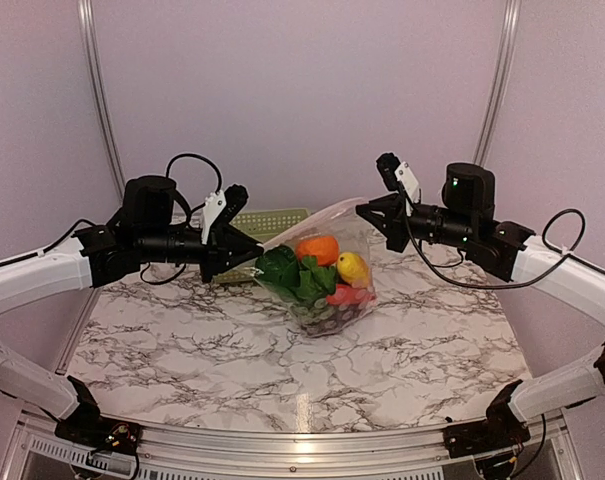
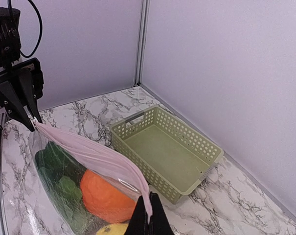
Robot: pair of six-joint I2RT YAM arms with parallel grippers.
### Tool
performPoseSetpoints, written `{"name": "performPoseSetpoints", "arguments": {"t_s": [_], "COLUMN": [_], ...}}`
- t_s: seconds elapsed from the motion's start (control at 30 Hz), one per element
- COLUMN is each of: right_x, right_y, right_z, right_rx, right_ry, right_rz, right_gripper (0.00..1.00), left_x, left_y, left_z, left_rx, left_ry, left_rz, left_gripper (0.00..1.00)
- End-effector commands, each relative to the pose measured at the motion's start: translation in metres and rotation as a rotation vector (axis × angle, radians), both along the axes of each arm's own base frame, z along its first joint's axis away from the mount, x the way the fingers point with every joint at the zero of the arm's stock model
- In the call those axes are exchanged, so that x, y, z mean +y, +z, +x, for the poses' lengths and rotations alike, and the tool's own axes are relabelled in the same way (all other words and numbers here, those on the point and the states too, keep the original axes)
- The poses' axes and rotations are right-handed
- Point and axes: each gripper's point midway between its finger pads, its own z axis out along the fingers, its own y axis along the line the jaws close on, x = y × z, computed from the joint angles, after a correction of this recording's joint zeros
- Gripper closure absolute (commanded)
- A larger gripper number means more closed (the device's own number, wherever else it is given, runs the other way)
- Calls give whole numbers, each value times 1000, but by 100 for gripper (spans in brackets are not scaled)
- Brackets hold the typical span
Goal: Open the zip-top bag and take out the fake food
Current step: Unzip the zipper food storage bag at the center of the board.
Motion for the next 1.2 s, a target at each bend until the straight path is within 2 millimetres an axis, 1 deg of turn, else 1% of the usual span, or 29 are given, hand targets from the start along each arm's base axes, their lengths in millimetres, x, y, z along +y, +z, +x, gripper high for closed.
{"name": "performPoseSetpoints", "arguments": {"t_s": [0.0,0.23,0.5,0.8,1.03,1.17], "right_x": [-24,-25,-31,-35,-26,-30], "right_y": [41,38,29,23,20,18], "right_z": [19,20,25,28,23,26], "right_rx": [-119,-115,-106,-112,-106,-114], "right_ry": [-129,-135,-174,-201,-145,-170], "right_rz": [55,44,15,-11,-3,-19], "right_gripper": [100,100,100,100,100,100], "left_x": [16,29,38,46,47,49], "left_y": [2,-4,-11,-16,-18,-23], "left_z": [-4,-9,-9,-11,-14,-15], "left_rx": [15,20,29,36,40,43], "left_ry": [46,84,121,144,132,134], "left_rz": [-4,2,15,30,39,66], "left_gripper": [100,100,100,100,99,99]}}
